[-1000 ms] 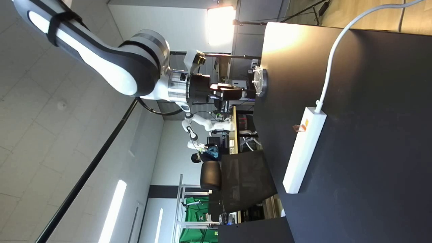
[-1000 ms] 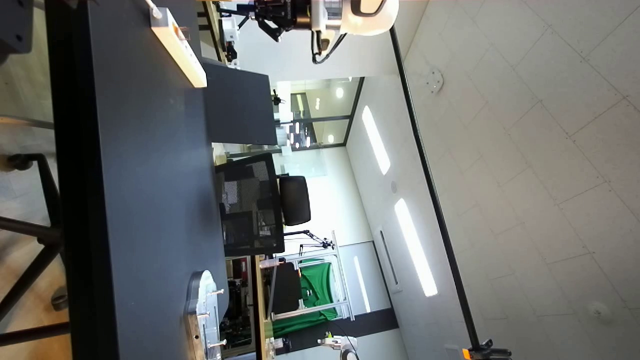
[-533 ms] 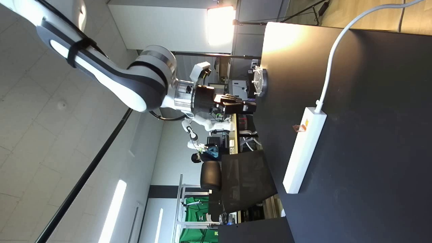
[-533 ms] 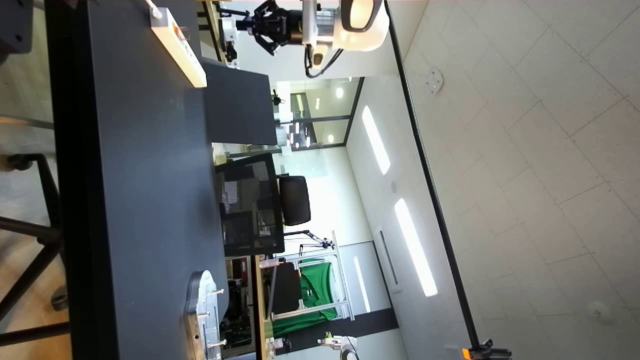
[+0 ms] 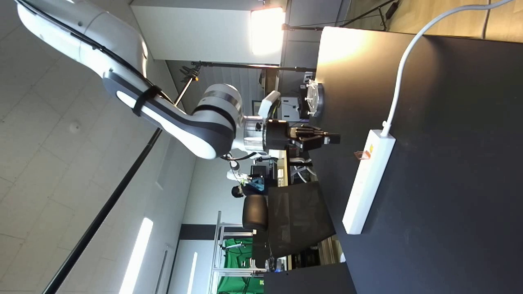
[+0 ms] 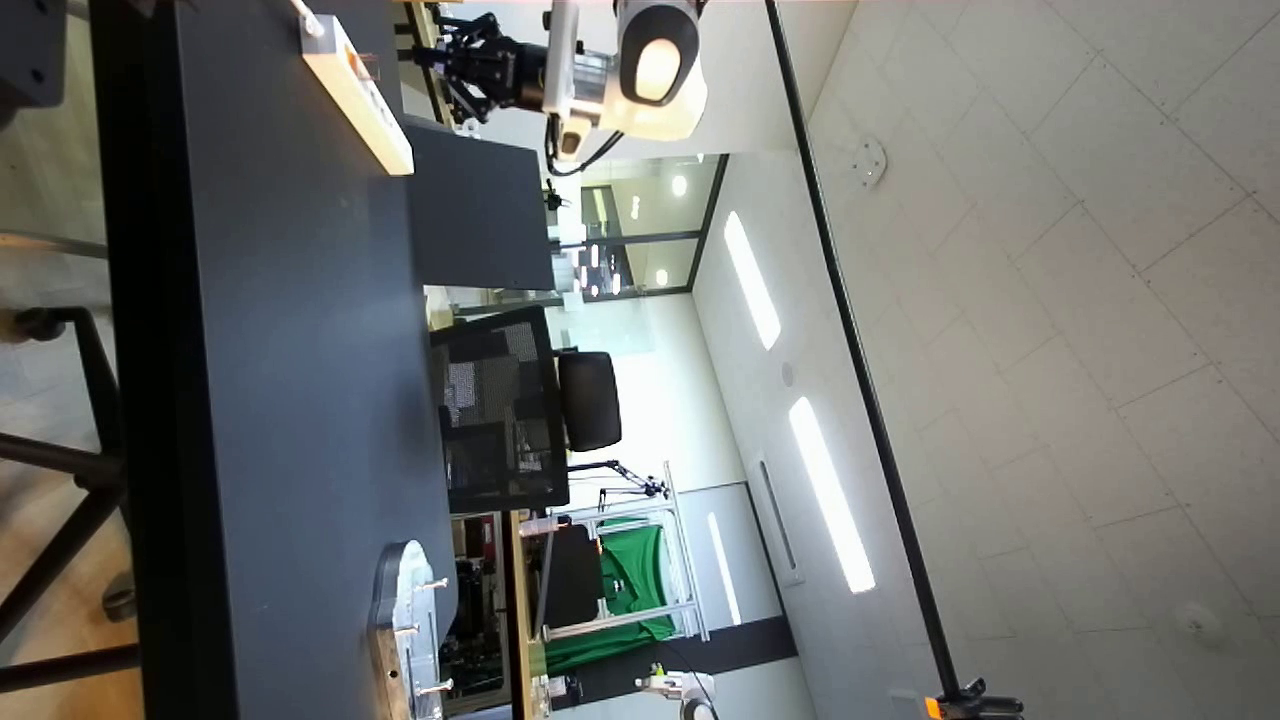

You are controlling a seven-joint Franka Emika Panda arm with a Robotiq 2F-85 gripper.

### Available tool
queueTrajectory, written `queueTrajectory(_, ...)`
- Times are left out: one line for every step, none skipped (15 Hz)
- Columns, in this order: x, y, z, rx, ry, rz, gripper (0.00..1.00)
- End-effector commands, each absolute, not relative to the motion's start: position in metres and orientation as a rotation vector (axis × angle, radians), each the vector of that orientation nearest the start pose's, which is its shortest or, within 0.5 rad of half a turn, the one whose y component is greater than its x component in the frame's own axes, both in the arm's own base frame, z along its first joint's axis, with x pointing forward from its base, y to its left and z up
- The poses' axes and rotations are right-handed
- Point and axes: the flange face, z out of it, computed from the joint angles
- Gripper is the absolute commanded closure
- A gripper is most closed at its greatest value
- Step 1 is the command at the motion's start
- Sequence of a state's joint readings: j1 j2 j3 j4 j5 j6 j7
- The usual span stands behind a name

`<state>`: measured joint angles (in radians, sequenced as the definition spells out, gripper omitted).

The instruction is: Turn on the extension cable

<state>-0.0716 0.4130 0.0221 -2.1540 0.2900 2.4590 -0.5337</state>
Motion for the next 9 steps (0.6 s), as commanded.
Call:
queueTrajectory(0.577, -0.023, 0.173, -2.904, -0.312, 0.121, 1.0)
queueTrajectory(0.579, -0.021, 0.167, -2.902, -0.307, 0.132, 1.0)
queueTrajectory(0.581, -0.019, 0.161, -2.901, -0.306, 0.14, 1.0)
queueTrajectory(0.583, -0.018, 0.156, -2.898, -0.302, 0.149, 1.0)
queueTrajectory(0.585, -0.015, 0.152, -2.899, -0.303, 0.156, 1.0)
queueTrajectory(0.586, -0.014, 0.149, -2.901, -0.303, 0.162, 1.0)
queueTrajectory(0.587, -0.013, 0.146, -2.903, -0.299, 0.166, 1.0)
queueTrajectory(0.589, -0.012, 0.144, -2.903, -0.298, 0.167, 1.0)
queueTrajectory(0.59, -0.011, 0.142, -2.905, -0.297, 0.166, 1.0)
